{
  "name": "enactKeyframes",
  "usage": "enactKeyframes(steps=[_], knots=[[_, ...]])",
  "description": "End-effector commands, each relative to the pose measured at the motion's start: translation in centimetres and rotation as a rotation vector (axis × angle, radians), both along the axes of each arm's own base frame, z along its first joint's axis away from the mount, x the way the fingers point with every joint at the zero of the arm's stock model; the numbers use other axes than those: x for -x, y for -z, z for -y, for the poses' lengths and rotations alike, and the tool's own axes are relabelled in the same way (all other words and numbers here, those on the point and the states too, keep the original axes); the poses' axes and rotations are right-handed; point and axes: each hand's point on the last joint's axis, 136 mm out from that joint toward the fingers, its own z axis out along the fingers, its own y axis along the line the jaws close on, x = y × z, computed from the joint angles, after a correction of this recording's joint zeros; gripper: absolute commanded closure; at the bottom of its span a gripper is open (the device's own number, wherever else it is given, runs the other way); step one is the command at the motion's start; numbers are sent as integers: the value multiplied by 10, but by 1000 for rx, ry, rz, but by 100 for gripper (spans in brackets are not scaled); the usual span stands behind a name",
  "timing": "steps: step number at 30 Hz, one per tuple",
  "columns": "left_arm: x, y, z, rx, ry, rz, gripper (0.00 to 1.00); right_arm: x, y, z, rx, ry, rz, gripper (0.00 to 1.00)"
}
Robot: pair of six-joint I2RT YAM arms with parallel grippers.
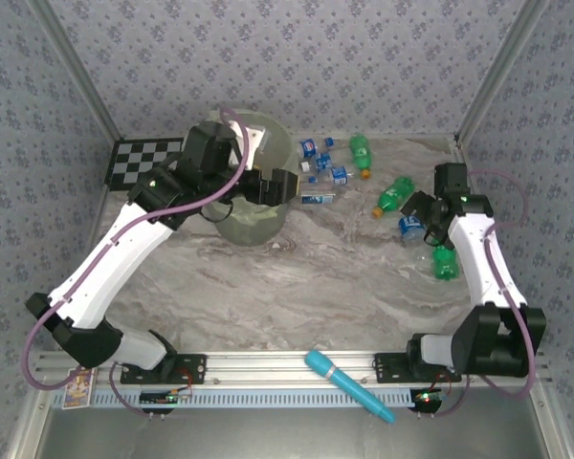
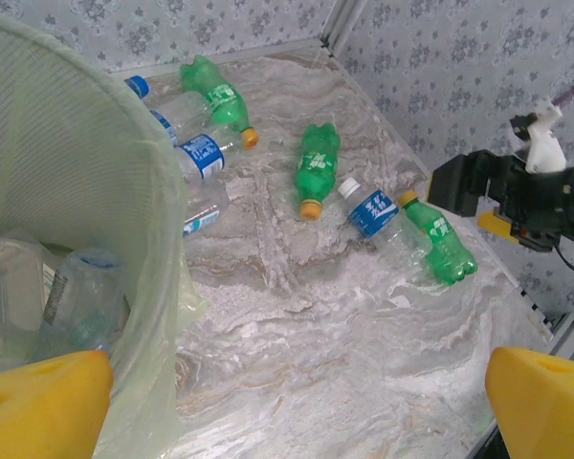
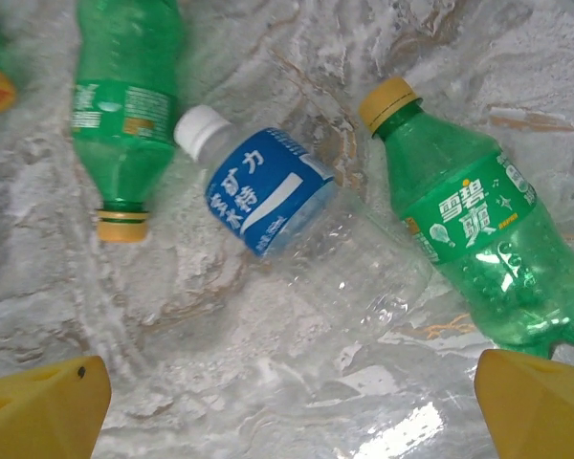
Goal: Put the plastic bottles in the bin
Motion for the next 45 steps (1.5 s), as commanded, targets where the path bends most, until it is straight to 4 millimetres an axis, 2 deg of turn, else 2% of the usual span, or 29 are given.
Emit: enactKeyframes(steps=[1,6,9,20,31,39,43,45], knots=[[0,-9,4,-15,21,26,0,-9,19,-1,-24,-66,-55,0],[-4,-9,7,-30,13,32,0,-24,45,1,-25,-108,-132,1],[-8,-9,6,-39,0,38,0,-41,49,3,-10,-127,-135,1],[-17,-4,4,-66,-39,37,0,-66,88,0,-23,-216,-251,1],[-23,-6,-2,-102,-69,62,0,-69,120,-47,-64,-300,-300,0],[-19,-9,-10,-118,-82,69,0,-60,139,-48,-46,-291,-345,15],[-16,-8,-15,-118,-88,67,0,-55,140,-48,-47,-277,-343,30],[-13,-8,-17,-119,-90,67,0,-53,135,-49,-46,-270,-328,31]])
